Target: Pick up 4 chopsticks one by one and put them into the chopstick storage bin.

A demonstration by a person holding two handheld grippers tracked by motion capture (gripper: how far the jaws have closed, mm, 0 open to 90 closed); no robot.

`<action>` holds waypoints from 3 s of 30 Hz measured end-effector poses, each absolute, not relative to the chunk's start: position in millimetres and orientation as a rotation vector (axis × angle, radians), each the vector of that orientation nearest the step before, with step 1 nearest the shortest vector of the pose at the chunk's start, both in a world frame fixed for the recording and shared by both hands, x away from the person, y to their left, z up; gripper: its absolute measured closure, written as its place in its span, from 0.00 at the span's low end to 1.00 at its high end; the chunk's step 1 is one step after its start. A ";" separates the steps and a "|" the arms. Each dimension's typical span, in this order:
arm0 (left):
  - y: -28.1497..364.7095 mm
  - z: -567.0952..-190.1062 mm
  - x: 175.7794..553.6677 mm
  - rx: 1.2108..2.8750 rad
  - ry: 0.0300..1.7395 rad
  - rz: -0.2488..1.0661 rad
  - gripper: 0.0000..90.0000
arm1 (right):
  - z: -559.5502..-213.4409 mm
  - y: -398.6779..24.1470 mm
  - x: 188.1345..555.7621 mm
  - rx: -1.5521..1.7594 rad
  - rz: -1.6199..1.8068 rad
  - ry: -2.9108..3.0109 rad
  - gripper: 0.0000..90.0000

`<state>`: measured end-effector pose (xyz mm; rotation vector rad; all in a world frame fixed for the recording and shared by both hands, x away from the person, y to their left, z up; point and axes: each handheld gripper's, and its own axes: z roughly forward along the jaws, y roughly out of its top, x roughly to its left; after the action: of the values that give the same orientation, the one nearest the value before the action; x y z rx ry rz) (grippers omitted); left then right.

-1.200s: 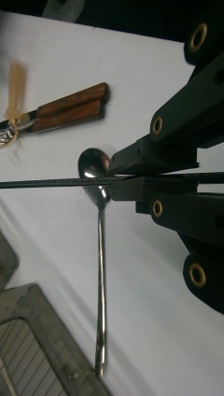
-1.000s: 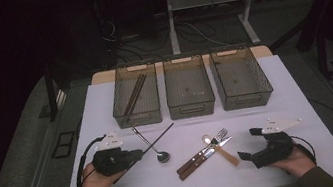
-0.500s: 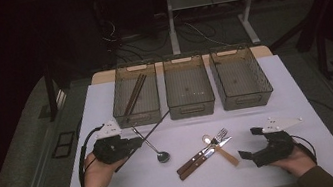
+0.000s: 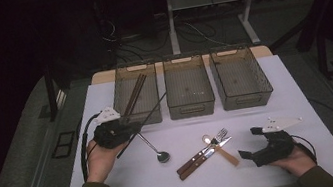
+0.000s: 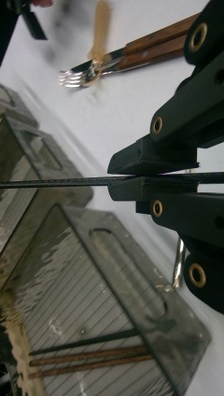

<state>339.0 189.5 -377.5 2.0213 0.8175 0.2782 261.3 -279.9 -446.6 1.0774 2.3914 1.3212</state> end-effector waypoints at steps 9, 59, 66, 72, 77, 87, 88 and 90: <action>183.3 -362.2 369.0 1.970 0.830 0.291 0.95 | -446.4 -280.1 261.1 1.081 1.326 2.389 0.03; 152.2 -383.5 478.2 1.985 1.144 0.488 0.61 | -445.0 -281.0 258.9 1.081 1.359 2.379 0.03; 154.7 -370.1 458.4 1.984 1.061 0.444 0.48 | -445.5 -280.7 259.7 1.076 1.353 2.380 0.03; 156.9 -365.2 432.8 2.005 0.994 0.404 0.42 | -445.7 -280.3 259.8 1.078 1.346 2.380 0.03; 154.3 -368.3 407.6 2.016 0.935 0.394 0.37 | -445.8 -280.6 260.2 1.076 1.346 2.379 0.03; 151.0 -379.2 364.7 2.026 0.844 0.326 0.35 | -446.0 -280.3 259.8 1.089 1.337 2.382 0.03; 151.2 -381.0 361.4 2.024 0.843 0.320 0.35 | -445.8 -280.3 259.7 1.088 1.338 2.380 0.03; 152.1 -384.4 354.6 2.028 0.830 0.327 0.35 | -445.6 -280.3 259.6 1.085 1.340 2.379 0.03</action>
<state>354.6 152.1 -384.4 2.0283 0.8300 0.3271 259.6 -280.3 -445.6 1.0847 2.3785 1.3404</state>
